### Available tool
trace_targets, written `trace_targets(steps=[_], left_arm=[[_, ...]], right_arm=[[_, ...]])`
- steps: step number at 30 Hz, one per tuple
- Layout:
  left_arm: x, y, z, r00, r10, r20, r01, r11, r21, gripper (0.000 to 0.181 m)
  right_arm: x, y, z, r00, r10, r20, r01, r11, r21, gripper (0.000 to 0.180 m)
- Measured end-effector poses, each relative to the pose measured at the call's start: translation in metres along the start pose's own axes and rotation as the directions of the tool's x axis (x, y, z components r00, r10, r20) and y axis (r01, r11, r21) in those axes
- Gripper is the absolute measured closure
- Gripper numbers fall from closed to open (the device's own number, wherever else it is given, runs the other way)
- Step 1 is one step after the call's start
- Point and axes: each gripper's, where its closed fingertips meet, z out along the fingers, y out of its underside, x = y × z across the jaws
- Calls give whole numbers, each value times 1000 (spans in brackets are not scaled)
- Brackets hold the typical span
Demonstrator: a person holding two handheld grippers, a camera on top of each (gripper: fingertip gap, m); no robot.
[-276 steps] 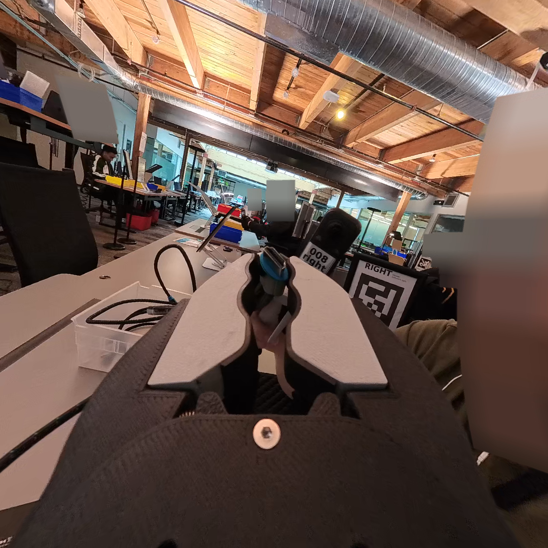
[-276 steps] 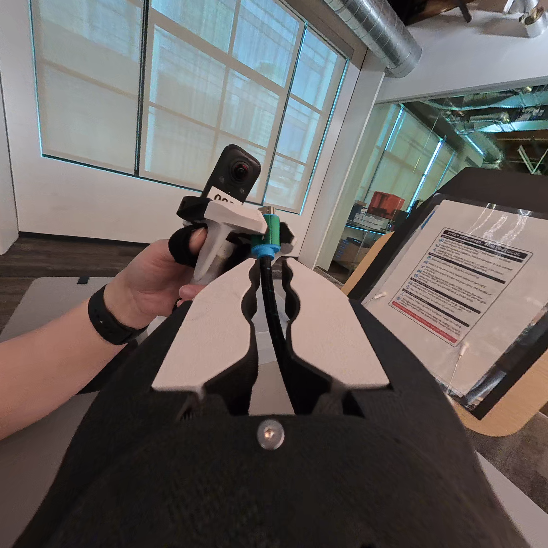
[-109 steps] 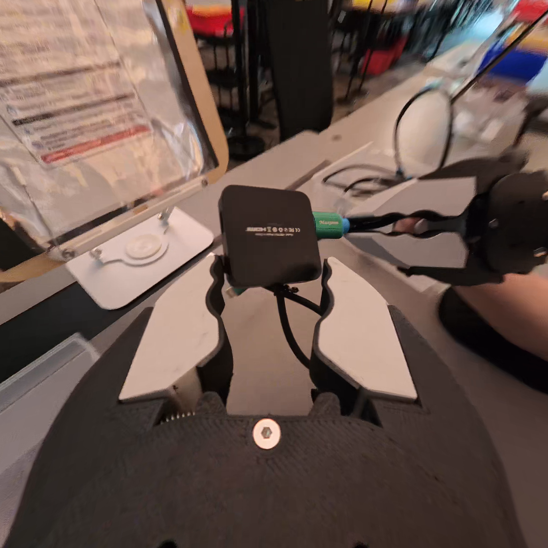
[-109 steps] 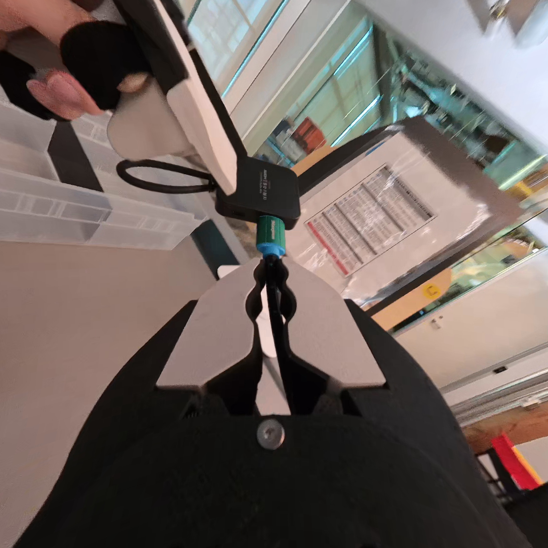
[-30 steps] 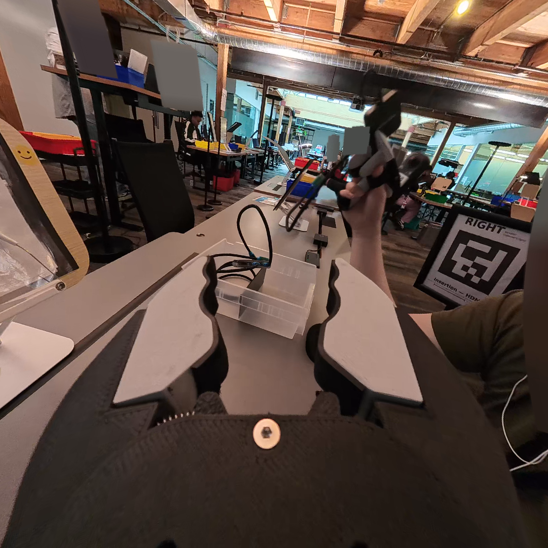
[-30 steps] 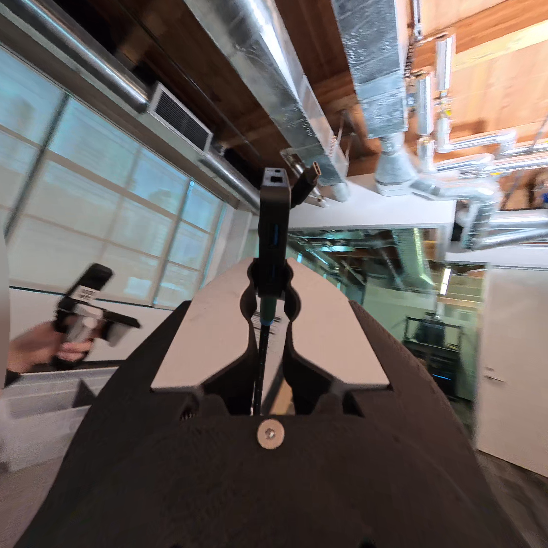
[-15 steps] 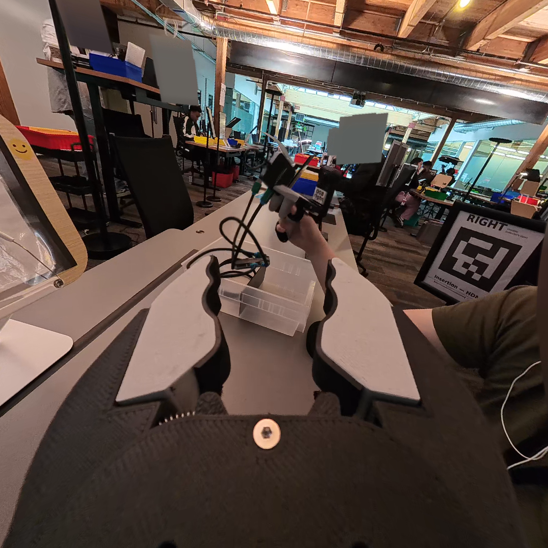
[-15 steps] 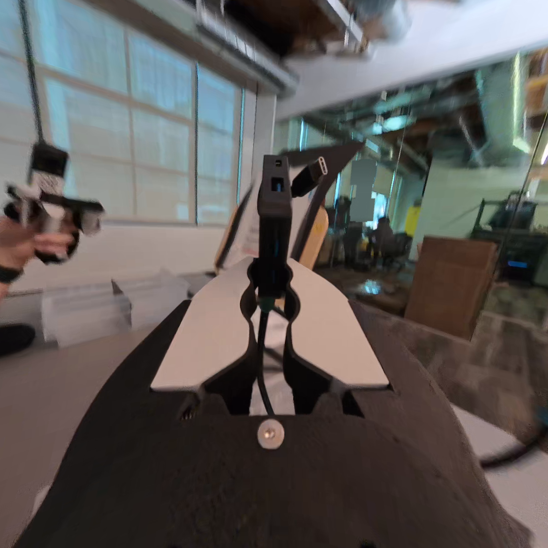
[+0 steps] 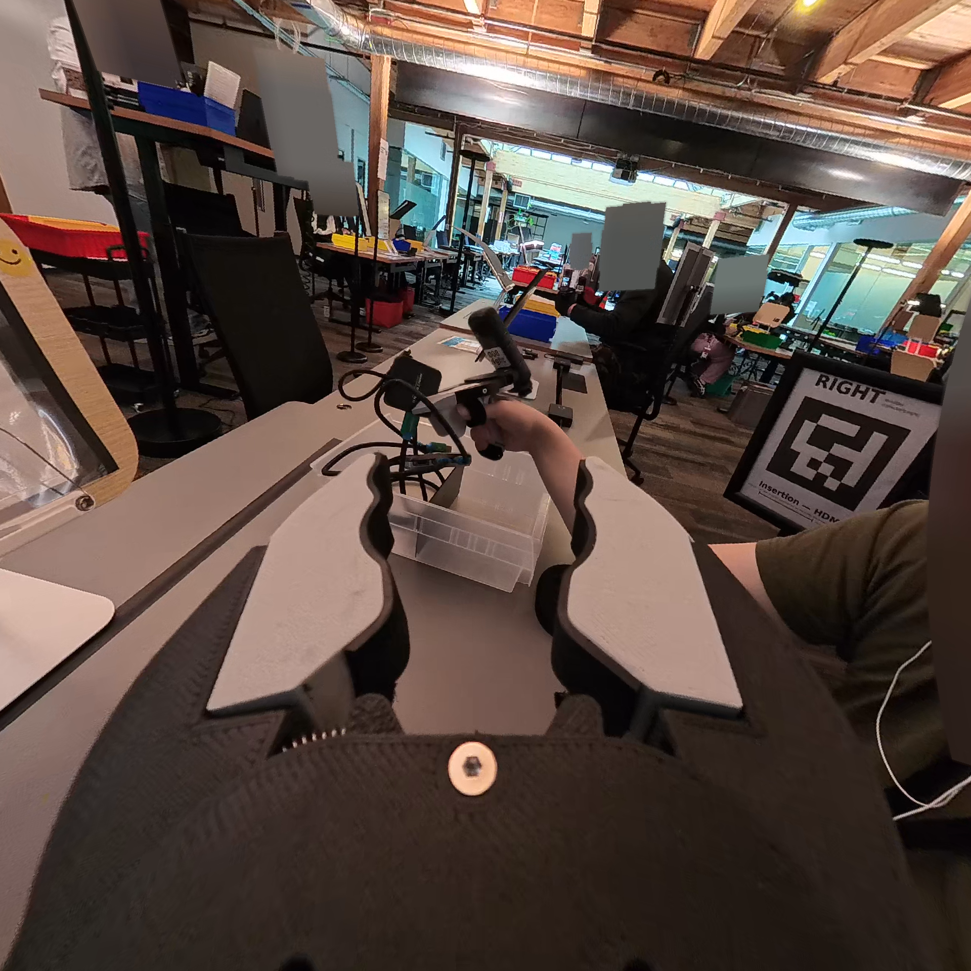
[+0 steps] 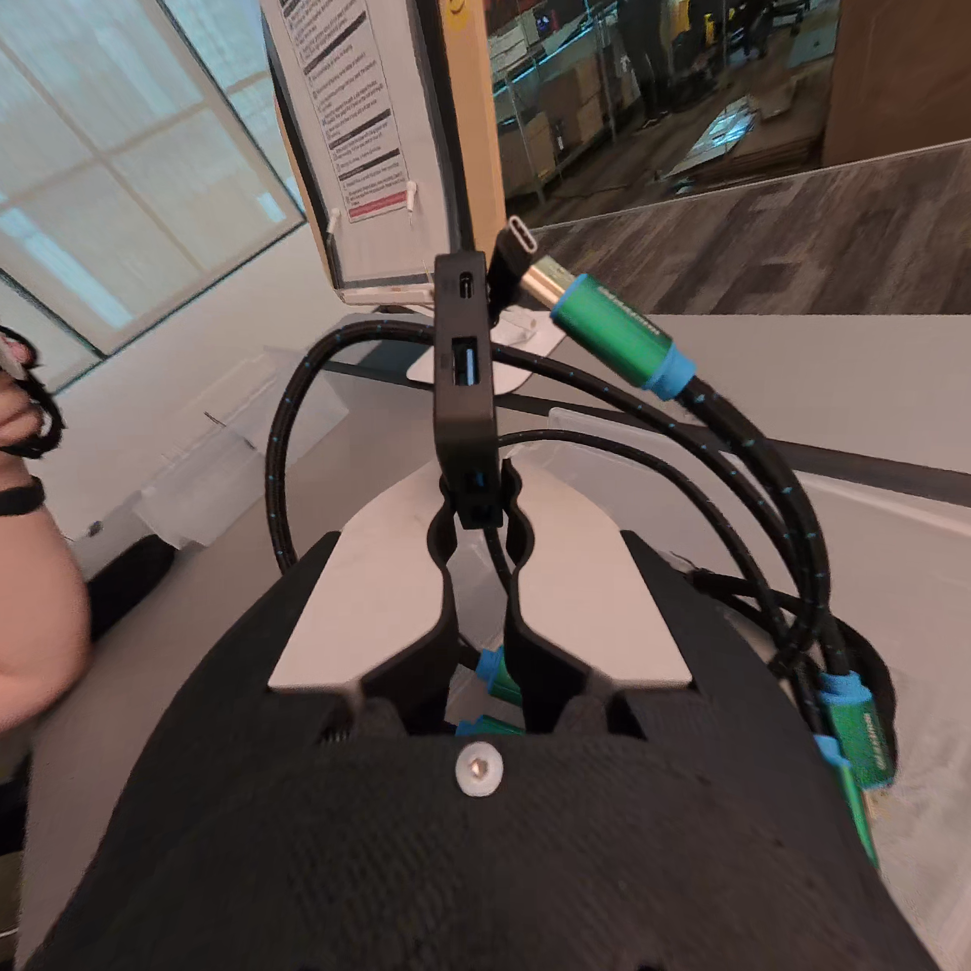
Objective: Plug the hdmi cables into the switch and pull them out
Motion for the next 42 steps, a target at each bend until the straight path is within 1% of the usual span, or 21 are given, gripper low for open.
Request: trace_targets(steps=[3,7,8,12,14,16,18,19,20,21,22,24,25,26,27,30,33,36,38,40,42], left_arm=[[0,3,3,1000,-8,-7,8,1000,-14,114],[0,5,5,1000,-9,-8,9,1000,-24,114],[0,5,4,1000,-11,-7,11,1000,-24,114],[-1,4,2,1000,-19,0,19,1000,-24,114],[-3,4,0,1000,-25,12,25,999,-28,114],[-7,4,-6,999,-33,43,34,999,-34,113],[-19,4,-16,990,-39,136,46,998,-51,113],[-31,6,-26,973,-35,229,52,996,-71,112],[-47,9,-40,937,-20,348,59,993,-100,112],[-64,13,-60,880,-1,475,72,989,-130,112],[-81,18,-84,796,16,605,98,983,-154,110],[-111,31,-148,552,53,832,189,964,-187,106],[-121,38,-182,422,75,903,239,952,-190,103],[-127,45,-212,318,86,944,281,943,-181,101],[-131,51,-235,259,74,963,309,938,-155,101],[-138,74,-283,149,-72,986,400,916,6,110],[-147,107,-323,6,-91,996,502,861,76,106],[-159,145,-330,-15,-108,994,626,774,93,104],[-169,161,-328,-10,-148,989,661,741,117,106],[-174,174,-338,-56,-131,990,687,714,133,114],[-172,189,-339,-59,-137,989,739,660,136,118]], right_arm=[[-7,2,5,996,-76,46,76,997,5,164],[-10,-10,1,985,-174,-10,174,984,42,160],[-13,-15,-3,983,-184,-17,184,981,61,154],[-19,-22,-26,982,-182,-51,185,981,51,150],[-12,-18,-42,971,-192,-144,191,981,-22,149],[8,-9,-64,920,-232,-317,198,971,-137,147],[37,5,-94,806,-293,-514,162,945,-285,146],[50,15,-110,744,-320,-586,122,928,-352,145],[59,28,-122,708,-338,-620,67,907,-417,145],[65,41,-130,704,-334,-627,10,887,-462,144],[69,53,-133,715,-308,-628,-40,879,-476,143],[74,74,-130,762,-213,-611,-141,867,-478,144],[73,85,-128,788,-151,-597,-204,852,-483,144],[72,94,-127,804,-95,-587,-262,830,-493,149],[72,101,-127,805,-53,-591,-309,813,-493,153],[75,109,-127,799,10,-601,-367,800,-475,156],[77,119,-129,780,63,-623,-438,765,-471,156],[72,136,-127,786,83,-612,-481,705,-521,159],[74,146,-128,777,57,-627,-500,662,-559,164],[77,154,-128,770,15,-638,-508,620,-598,168],[80,156,-129,765,-42,-643,-498,594,-632,171]])
